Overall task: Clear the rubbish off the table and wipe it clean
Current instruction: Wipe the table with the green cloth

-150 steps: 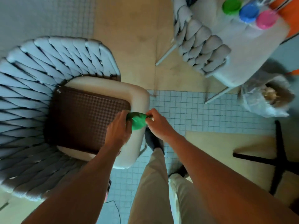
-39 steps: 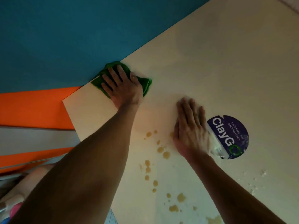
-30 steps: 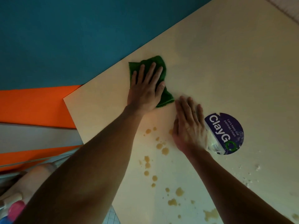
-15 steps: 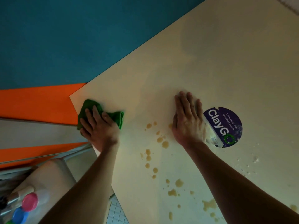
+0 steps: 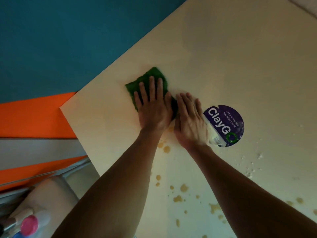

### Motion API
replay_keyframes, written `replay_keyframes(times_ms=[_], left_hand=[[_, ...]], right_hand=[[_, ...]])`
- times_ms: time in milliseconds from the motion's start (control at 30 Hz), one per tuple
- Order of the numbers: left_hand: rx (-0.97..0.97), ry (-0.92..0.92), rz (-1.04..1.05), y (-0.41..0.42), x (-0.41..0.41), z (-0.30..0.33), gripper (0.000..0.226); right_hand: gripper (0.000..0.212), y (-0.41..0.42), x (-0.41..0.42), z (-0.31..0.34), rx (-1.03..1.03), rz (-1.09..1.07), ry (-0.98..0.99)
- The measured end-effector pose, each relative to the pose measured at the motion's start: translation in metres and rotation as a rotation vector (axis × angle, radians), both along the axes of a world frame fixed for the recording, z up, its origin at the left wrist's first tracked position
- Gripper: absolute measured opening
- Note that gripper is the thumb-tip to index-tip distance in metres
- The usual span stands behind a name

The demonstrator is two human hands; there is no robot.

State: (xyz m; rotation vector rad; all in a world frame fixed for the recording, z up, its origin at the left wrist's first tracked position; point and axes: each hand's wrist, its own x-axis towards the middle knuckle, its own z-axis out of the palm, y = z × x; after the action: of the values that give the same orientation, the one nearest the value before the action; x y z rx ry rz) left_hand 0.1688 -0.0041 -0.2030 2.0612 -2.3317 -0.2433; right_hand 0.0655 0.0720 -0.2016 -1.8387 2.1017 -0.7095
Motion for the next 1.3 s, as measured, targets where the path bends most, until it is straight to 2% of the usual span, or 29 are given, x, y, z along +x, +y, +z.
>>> replay_keyframes(times_ms=[100, 200, 300, 467, 567, 700, 900, 1033, 1167, 1300], left_hand=[[-0.036, -0.019, -0.219, 0.015, 0.026, 0.0, 0.056], [-0.036, -0.024, -0.22, 0.034, 0.057, 0.0, 0.054], [-0.007, -0.025, -0.082, 0.065, 0.088, 0.002, 0.054], [-0.015, 0.016, 0.064, 0.101, 0.117, 0.007, 0.051], [-0.051, 0.01, 0.276, 0.121, 0.117, 0.01, 0.05], [0.069, 0.083, 0.602, 0.14, 0.107, 0.008, 0.056], [0.039, 0.112, 0.702, 0.126, 0.072, 0.007, 0.062], [0.015, 0.122, 0.532, 0.099, 0.03, 0.003, 0.062], [-0.043, 0.089, 0.153, 0.087, 0.002, -0.002, 0.056], [-0.029, 0.02, -0.236, 0.09, 0.021, 0.001, 0.055]], right_hand=[[0.049, 0.001, 0.001, 0.004, -0.011, -0.023, -0.035], [0.047, -0.001, 0.0, 0.001, -0.043, -0.034, -0.028], [0.05, 0.001, -0.003, -0.002, -0.042, 0.014, -0.004], [0.059, 0.011, -0.022, 0.005, 0.081, 0.167, 0.129], [0.058, 0.027, -0.038, 0.006, 0.105, 0.187, 0.182], [0.054, 0.043, -0.047, 0.0, 0.086, 0.211, 0.229], [0.054, 0.042, -0.044, 0.0, 0.093, 0.189, 0.224], [0.054, 0.041, -0.046, 0.0, 0.079, 0.173, 0.191], [0.055, 0.039, -0.046, 0.002, 0.066, 0.145, 0.163], [0.052, 0.04, -0.047, 0.003, 0.052, 0.139, 0.162]])
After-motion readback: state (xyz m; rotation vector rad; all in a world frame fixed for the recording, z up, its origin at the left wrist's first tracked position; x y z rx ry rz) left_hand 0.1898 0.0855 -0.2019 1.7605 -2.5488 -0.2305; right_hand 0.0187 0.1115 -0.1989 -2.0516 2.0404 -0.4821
